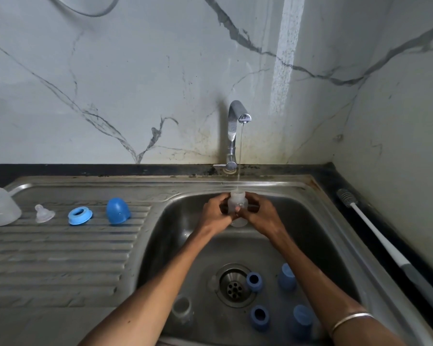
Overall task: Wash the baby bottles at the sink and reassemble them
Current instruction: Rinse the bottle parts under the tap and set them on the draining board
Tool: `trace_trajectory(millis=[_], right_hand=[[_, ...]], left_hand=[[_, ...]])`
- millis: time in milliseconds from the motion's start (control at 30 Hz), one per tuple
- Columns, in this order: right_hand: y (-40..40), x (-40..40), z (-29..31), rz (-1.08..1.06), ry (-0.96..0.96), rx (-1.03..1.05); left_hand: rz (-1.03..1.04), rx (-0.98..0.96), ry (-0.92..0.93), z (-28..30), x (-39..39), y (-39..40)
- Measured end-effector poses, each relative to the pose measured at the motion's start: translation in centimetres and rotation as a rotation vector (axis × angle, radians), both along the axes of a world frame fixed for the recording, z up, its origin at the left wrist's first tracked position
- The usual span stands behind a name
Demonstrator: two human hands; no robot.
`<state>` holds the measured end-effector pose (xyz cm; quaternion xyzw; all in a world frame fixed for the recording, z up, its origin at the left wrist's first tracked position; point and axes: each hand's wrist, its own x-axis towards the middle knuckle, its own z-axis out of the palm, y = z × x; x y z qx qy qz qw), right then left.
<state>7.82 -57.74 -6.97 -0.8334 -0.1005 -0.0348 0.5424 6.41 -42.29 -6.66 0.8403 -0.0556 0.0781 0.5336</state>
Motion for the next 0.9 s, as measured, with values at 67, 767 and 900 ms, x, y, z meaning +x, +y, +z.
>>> trace_trajectory(millis=[67, 767, 900], right_hand=[[0.0, -0.1, 0.1, 0.002, -0.007, -0.009], [0.2, -1.4, 1.2, -0.017, -0.05, 0.051], [0.8, -1.8, 1.3, -0.001, -0.07, -0.04]], left_hand=[[-0.001, -0.006, 0.009, -0.1, 0.1, 0.0], [0.116, -0.565, 0.182, 1.5, 0.2, 2.1], [0.126, -0.396, 0.149, 1.4, 0.1, 1.8]])
